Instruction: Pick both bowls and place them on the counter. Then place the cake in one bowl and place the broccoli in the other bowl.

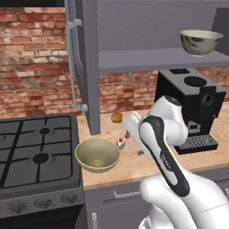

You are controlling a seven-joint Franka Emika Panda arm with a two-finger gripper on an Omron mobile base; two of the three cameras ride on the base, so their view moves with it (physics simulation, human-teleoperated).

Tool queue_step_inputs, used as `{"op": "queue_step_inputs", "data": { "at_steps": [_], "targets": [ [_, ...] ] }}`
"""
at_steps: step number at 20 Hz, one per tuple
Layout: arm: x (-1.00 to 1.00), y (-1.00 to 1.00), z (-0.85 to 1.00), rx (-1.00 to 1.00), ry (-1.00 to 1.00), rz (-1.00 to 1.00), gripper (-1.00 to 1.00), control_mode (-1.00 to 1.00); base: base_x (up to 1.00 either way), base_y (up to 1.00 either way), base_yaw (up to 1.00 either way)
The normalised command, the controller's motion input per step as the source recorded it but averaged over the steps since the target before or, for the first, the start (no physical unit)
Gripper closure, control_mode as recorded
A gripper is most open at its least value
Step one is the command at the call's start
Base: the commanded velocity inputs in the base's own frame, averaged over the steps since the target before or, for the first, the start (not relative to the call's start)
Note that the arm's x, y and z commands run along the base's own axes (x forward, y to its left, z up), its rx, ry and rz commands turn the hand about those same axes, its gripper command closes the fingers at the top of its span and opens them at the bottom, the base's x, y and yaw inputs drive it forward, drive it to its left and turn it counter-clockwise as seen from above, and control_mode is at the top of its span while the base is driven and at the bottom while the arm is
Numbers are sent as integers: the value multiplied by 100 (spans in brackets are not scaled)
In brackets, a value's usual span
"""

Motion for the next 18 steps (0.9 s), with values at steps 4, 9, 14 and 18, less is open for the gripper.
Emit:
{"op": "queue_step_inputs", "data": {
  "at_steps": [4,9,14,18],
  "targets": [
    [-32,-16,57,-8,-6,-40,-100,-100,0,0,0],
    [-13,-33,37,-21,0,-45,-100,-100,0,0,0],
    [-3,-55,68,-20,0,-38,-100,-100,0,0,0],
    [-8,-54,73,-19,0,-39,-100,-100,0,0,0]
  ]
}}
